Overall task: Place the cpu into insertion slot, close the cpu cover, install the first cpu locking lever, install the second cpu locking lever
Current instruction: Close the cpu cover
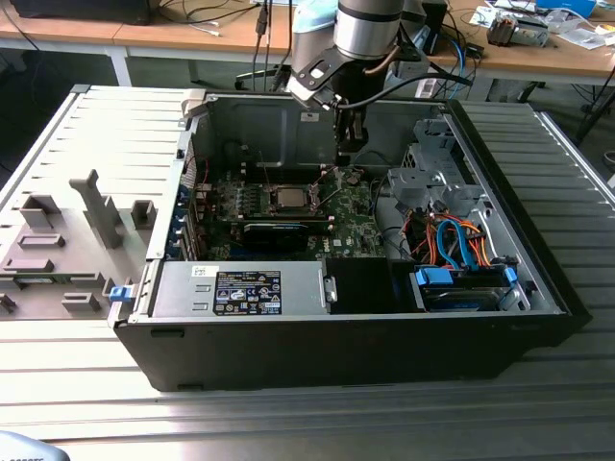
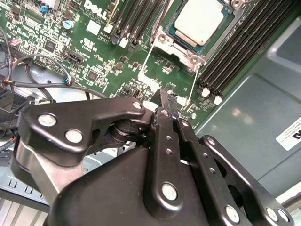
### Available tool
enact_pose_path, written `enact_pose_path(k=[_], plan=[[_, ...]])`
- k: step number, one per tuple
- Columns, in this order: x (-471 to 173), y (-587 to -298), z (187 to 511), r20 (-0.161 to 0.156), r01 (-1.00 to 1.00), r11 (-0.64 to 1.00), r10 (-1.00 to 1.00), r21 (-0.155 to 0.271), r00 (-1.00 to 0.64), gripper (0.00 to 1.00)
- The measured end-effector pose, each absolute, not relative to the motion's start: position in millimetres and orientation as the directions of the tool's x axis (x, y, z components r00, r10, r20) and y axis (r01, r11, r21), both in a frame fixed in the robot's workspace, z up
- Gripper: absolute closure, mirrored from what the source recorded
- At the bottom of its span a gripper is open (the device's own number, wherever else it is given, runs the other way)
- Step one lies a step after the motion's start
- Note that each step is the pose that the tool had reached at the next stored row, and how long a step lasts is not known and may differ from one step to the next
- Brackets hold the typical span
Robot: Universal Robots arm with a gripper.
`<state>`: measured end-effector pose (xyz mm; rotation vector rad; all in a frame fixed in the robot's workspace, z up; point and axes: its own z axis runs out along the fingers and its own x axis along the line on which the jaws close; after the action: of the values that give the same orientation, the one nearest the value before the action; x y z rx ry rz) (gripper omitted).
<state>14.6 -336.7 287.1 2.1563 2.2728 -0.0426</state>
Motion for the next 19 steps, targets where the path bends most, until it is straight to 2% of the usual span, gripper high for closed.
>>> enact_pose_path(k=[19], plan=[[21.6, -336.0, 284.2, -0.025, 0.998, 0.055, 0.998, -0.014, -0.055, 0.89]])
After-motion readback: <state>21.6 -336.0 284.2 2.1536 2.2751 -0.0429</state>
